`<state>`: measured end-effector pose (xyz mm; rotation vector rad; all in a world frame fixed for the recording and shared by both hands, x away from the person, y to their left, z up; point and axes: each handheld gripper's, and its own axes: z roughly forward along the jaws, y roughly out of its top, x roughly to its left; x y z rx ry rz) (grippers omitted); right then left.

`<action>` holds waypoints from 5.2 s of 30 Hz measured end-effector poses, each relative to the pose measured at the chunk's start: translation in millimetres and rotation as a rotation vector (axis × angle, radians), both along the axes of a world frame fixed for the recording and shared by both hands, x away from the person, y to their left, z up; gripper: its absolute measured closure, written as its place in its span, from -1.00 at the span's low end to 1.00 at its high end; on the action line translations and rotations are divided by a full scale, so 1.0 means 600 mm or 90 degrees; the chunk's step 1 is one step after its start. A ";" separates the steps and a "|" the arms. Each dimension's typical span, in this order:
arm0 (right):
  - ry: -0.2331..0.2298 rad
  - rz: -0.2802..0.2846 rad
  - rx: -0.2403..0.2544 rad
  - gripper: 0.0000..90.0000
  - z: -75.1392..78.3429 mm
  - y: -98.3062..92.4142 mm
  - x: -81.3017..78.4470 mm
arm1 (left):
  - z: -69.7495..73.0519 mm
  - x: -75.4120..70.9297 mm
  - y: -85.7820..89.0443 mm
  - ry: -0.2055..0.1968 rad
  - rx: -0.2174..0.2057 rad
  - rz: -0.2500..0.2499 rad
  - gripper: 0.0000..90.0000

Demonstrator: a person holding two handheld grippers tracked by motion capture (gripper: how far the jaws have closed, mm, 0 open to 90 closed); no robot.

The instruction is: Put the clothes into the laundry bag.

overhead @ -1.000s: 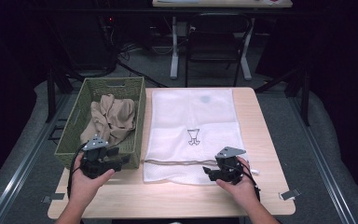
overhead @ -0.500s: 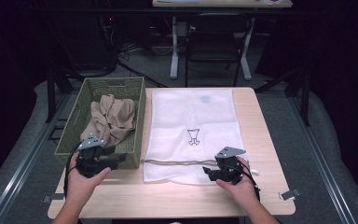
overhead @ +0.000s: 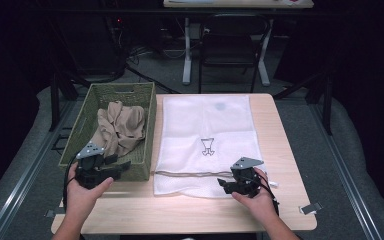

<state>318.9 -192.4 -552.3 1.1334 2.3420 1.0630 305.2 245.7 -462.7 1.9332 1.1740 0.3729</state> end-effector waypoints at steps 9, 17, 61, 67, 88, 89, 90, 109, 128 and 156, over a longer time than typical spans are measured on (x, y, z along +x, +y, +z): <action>-0.001 0.001 -0.002 -0.27 0.000 0.001 0.000 | -0.001 0.001 0.002 0.007 0.001 0.003 -0.08; 0.004 0.004 -0.009 -0.27 -0.003 0.004 0.001 | -0.001 0.006 0.002 0.006 -0.002 0.007 -0.08; -0.002 0.000 0.000 -0.26 0.000 -0.001 0.000 | 0.060 0.071 -0.027 0.038 0.040 -0.002 -0.07; -0.002 -0.001 0.001 -0.26 0.001 -0.001 0.000 | 0.073 0.081 -0.026 0.048 0.042 -0.002 -0.07; 0.000 0.000 -0.001 -0.26 0.000 -0.001 0.001 | 0.092 0.110 -0.028 0.060 0.059 0.005 -0.07; 0.000 0.000 -0.001 -0.26 0.000 -0.001 0.001 | 0.093 0.112 -0.028 0.061 0.059 0.006 -0.07; 0.000 0.000 -0.001 -0.26 0.000 -0.001 0.001 | 0.093 0.113 -0.028 0.060 0.059 0.006 -0.07; 0.000 0.000 -0.005 -0.26 -0.001 -0.001 0.001 | 0.086 0.136 -0.017 0.080 0.070 0.032 -0.07; 0.002 0.001 -0.005 -0.26 -0.002 0.000 0.001 | 0.081 0.150 -0.019 0.093 0.078 0.036 -0.07; 0.005 0.005 -0.009 -0.26 -0.002 0.000 0.002 | 0.071 0.168 -0.030 0.104 0.086 0.046 -0.07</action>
